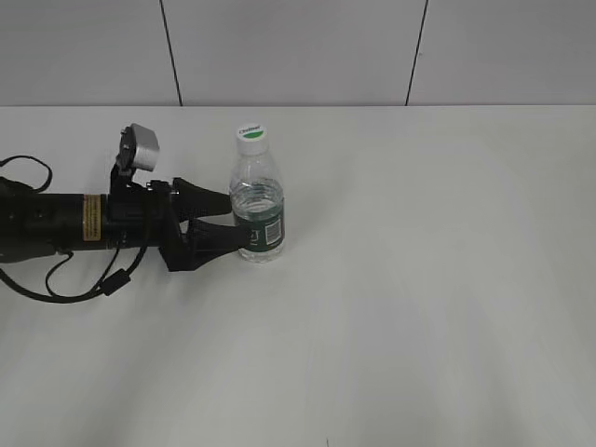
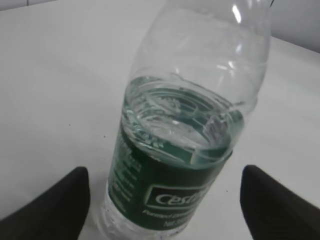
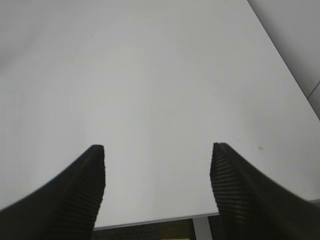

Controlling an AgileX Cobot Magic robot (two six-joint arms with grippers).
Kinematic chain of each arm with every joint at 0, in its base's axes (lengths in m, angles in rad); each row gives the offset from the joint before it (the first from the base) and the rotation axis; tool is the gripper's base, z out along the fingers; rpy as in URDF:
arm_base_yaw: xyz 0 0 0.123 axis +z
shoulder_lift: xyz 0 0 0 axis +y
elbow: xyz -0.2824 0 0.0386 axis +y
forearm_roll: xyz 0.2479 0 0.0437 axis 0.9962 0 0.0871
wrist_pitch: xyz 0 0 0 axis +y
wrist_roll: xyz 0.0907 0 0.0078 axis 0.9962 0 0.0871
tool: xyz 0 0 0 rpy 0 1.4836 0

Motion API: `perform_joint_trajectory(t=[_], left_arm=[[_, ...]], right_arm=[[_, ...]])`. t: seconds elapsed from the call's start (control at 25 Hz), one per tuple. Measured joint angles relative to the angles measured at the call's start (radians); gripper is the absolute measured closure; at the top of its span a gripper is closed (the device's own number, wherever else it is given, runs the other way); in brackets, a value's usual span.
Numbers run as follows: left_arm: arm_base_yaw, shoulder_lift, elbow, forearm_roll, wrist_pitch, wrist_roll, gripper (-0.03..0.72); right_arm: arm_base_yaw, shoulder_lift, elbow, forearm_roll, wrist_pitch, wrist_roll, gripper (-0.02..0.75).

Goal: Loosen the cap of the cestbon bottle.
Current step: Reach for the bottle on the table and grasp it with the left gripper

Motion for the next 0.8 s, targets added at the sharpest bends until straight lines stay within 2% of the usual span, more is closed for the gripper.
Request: perform_joint_trajectory(t=[0.52,0.8], left_arm=[[-0.020,0.002,-0.001,-0.035,0.022,0.061,0.125],[-0.021,0.018,-0.084,0.039,-0.008,0.028,0.125]], right_arm=[[0.000,0.000,0.000,0.000,0.000,0.000,0.234],[0.000,0.000,0.000,0.000,0.000,0.000,0.234]])
